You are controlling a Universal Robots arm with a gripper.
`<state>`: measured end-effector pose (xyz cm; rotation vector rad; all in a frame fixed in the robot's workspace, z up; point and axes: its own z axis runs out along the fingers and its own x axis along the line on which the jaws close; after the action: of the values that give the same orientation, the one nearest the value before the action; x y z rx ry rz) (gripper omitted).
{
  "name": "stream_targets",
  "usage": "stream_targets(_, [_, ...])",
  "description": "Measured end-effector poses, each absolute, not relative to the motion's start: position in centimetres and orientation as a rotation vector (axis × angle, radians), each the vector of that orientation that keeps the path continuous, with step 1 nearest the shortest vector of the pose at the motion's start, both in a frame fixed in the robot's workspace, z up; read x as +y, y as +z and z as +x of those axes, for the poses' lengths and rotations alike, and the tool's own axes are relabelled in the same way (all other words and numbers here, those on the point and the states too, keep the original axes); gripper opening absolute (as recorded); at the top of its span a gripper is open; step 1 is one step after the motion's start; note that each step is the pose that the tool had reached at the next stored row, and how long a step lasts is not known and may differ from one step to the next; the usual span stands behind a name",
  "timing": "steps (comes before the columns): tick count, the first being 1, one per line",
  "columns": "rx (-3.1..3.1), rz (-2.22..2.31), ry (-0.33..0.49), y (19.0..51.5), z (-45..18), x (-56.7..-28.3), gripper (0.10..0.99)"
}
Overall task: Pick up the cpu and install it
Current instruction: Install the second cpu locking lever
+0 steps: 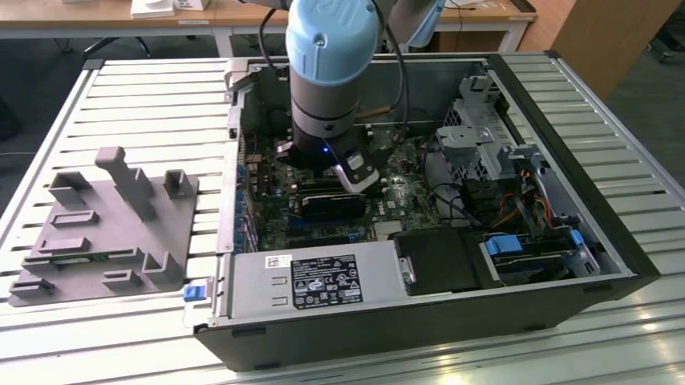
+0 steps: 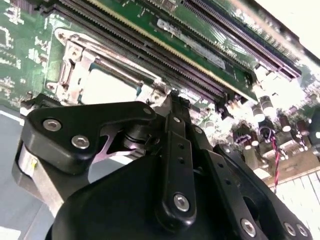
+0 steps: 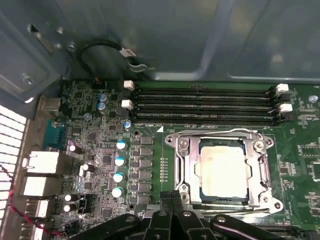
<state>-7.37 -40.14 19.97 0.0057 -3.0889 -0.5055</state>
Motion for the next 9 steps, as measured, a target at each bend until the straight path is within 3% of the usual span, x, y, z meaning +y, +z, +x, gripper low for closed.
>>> stream_targets(9, [-3.089,0.006,-0.505,23.3,-7.4,-40.1,0.106])
